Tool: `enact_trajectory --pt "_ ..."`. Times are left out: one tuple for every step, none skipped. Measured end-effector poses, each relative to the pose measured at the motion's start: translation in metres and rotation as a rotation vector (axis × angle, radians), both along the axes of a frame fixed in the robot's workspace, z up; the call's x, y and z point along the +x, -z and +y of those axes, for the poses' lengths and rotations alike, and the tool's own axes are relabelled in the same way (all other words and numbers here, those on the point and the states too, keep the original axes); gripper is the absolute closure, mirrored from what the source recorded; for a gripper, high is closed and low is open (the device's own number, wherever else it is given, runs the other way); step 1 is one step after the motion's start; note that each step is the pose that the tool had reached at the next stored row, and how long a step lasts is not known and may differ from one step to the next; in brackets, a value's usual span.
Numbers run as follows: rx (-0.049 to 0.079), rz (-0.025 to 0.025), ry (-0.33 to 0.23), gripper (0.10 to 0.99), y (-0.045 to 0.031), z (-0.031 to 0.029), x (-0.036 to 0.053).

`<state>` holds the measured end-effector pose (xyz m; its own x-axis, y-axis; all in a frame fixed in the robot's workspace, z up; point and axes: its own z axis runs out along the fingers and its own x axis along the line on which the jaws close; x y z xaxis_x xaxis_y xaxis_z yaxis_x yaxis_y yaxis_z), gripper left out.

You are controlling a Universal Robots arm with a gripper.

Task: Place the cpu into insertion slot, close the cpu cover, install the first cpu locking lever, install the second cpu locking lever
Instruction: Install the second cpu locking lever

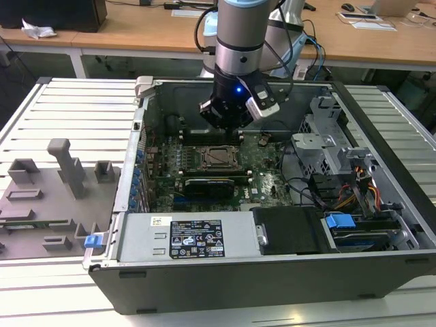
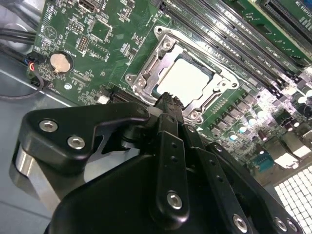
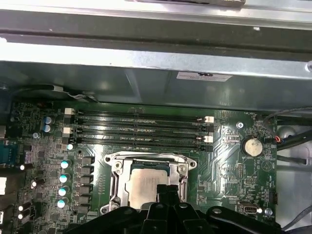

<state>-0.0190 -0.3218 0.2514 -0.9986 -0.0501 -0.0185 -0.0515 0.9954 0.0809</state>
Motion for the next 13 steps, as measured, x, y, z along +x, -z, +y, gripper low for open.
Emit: enact_trajectory --pt "0.000 0.0001 0.000 0.980 0.0000 -0.0003 -0.0001" --pt "0.000 0.0002 0.000 0.980 -0.0001 -0.0013 -0.0002" --pt "0.000 0.0000 0.000 0.980 -0.0001 -0.0031 -0.0003" --pt "0.000 0.0001 0.000 0.980 -0.0001 -0.0053 -0.0004" --pt "0.000 0.0001 0.000 0.980 -0.0001 -0.0068 -0.0005" --pt "0.000 0.0001 0.000 0.980 -0.0001 -0.0087 -0.0006" --pt "0.000 0.0001 0.000 0.980 -0.0001 -0.0096 -0.0006" --pt "0.000 0.0001 0.000 0.980 -0.0001 -0.0106 -0.0007" --pt "0.000 0.0001 0.000 0.980 -0.0001 -0.0118 -0.0008" --pt "0.000 0.0001 0.000 0.980 -0.0001 -0.0130 -0.0009" --pt "0.000 0.0001 0.000 0.980 -0.0001 -0.0145 -0.0009" --pt "0.000 0.0001 0.000 0.980 -0.0001 -0.0159 -0.0009" --pt "0.000 0.0001 0.000 0.980 -0.0001 -0.0172 -0.0009"
